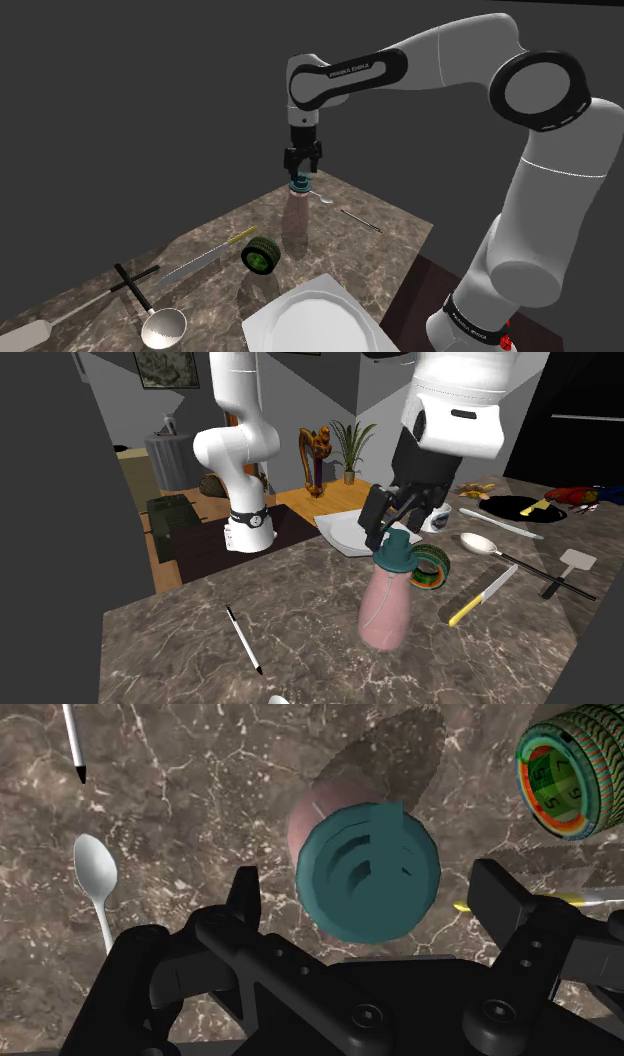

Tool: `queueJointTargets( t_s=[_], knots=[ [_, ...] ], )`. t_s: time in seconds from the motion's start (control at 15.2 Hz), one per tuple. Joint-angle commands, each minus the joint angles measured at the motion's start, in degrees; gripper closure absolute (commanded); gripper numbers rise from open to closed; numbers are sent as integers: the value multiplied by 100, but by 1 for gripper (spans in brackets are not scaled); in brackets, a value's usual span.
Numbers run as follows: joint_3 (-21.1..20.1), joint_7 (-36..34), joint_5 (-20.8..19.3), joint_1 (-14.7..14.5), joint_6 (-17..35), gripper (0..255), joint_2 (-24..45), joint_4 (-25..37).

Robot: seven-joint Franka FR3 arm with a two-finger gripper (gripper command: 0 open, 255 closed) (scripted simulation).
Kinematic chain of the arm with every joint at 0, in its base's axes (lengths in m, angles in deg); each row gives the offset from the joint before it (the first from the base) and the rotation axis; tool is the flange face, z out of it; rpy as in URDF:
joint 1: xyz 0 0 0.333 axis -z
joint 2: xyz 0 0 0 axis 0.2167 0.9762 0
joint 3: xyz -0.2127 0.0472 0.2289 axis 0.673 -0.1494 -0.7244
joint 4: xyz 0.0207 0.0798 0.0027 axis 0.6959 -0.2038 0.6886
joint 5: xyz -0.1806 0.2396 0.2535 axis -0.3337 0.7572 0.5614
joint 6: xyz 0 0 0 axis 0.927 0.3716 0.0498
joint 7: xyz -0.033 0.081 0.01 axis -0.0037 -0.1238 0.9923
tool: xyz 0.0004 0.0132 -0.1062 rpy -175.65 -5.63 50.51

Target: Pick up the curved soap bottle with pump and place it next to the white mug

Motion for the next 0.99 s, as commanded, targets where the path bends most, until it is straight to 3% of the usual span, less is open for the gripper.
queueJointTargets(
  t_s=[0.0, 0.13, 0.59, 0.92],
  knots=[
    [-12, -76, -34, -27, -95, 0, 508, 518],
    [-19, -141, -64, -57, -200, 0, 969, 1013],
    [-18, -139, -62, -61, 336, 0, 982, 490],
    [-19, -139, -62, -62, 379, 0, 985, 450]
  ],
)
